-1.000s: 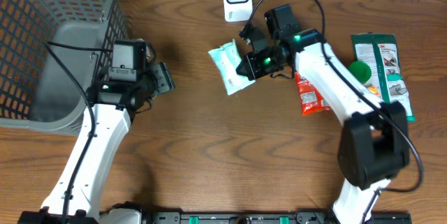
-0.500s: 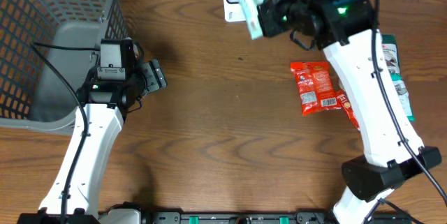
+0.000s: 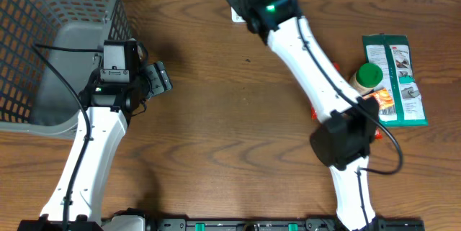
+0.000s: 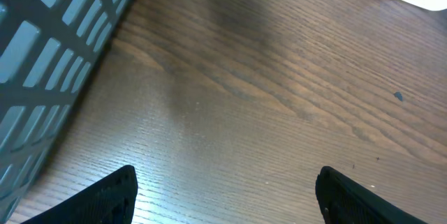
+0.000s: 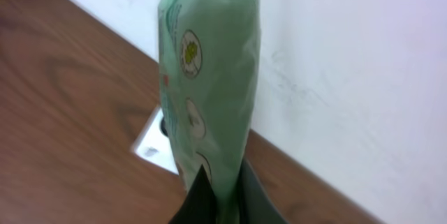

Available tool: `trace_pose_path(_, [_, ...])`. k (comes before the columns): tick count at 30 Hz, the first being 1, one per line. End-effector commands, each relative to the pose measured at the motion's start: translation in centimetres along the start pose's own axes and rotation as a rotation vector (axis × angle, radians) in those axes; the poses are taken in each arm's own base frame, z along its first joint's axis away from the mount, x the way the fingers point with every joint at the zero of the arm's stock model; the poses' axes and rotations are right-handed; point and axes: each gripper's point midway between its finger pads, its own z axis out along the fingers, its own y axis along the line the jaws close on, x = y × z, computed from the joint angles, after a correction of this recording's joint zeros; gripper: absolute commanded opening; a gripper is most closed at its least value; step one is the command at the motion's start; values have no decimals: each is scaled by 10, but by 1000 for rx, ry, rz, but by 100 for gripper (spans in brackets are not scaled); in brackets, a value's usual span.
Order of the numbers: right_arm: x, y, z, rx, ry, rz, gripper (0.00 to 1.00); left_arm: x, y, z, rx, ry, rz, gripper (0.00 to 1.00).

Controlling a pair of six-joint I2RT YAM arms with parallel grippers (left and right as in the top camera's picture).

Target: Scan the item barcode

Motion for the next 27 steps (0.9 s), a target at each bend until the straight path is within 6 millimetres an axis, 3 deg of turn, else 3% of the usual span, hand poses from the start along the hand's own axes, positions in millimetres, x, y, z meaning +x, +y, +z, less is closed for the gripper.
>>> trace_pose_path(1, [-1, -7, 19, 125, -2, -191, 1, 0, 3, 0, -14, -6, 7, 82])
trace_pose_path(7, [-6, 0, 63, 253, -77, -359, 1, 0, 3, 0, -14, -6, 7, 82])
trace_pose_path(12, [-10, 8, 78, 316, -112, -465, 1, 0, 3, 0, -14, -6, 7, 82])
trace_pose_path(17, [9, 22, 98, 292, -91, -486, 1, 0, 3, 0, -14, -6, 7, 83])
trace_pose_path(22, [40, 52, 119, 190, -43, -547, 1, 0, 3, 0, -14, -6, 7, 83])
trace_pose_path(27, [63, 62, 131, 179, 17, -555, 1, 0, 3, 0, -14, -6, 7, 83])
